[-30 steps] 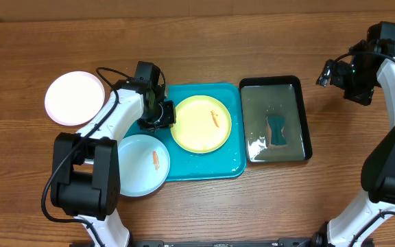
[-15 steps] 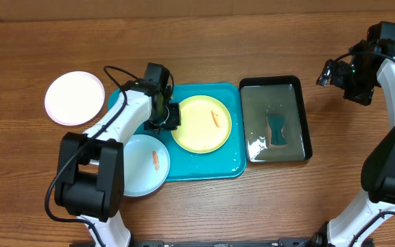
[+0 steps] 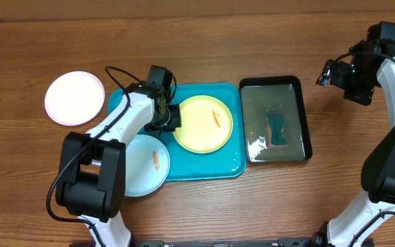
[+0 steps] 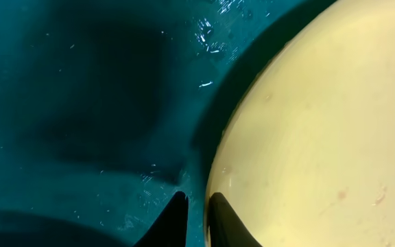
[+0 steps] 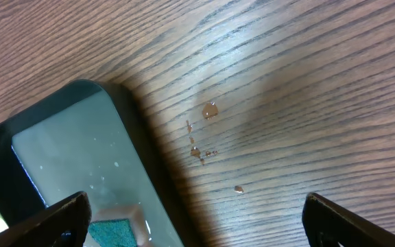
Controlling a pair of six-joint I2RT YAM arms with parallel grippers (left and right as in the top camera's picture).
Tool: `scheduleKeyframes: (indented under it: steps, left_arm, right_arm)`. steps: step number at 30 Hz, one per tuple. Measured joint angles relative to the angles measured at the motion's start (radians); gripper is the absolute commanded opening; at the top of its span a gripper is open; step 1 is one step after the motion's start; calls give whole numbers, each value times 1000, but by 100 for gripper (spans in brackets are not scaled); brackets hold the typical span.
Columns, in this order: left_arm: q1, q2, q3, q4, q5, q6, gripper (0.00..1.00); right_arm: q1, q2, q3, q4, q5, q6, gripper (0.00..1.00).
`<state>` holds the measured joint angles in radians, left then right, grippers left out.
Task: Clean dirty plates on tray and stack at the side
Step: 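Hold the yellow plate in place with the left gripper, then lower right gripper into the black tray toward the green sponge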
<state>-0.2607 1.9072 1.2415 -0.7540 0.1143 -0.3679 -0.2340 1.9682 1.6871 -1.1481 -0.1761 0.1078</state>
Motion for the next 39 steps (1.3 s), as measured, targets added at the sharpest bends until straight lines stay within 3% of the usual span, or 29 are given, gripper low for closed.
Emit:
scheduleKeyframes:
  steps: [6, 11, 20, 39]
  left_arm:
    - [-2, 0, -17, 18, 1, -14, 4]
    - [-2, 0, -18, 18, 1, -23, 9]
    - [-2, 0, -18, 22, 0, -23, 13]
    - [-4, 0, -19, 18, -6, -23, 15]
  right_arm:
    - [0, 0, 0, 7, 0, 0, 100]
    - [0, 0, 0, 95, -57, 24, 100]
    - [13, 0, 0, -24, -306, 23, 100]
    - [286, 0, 0, -93, -31, -26, 100]
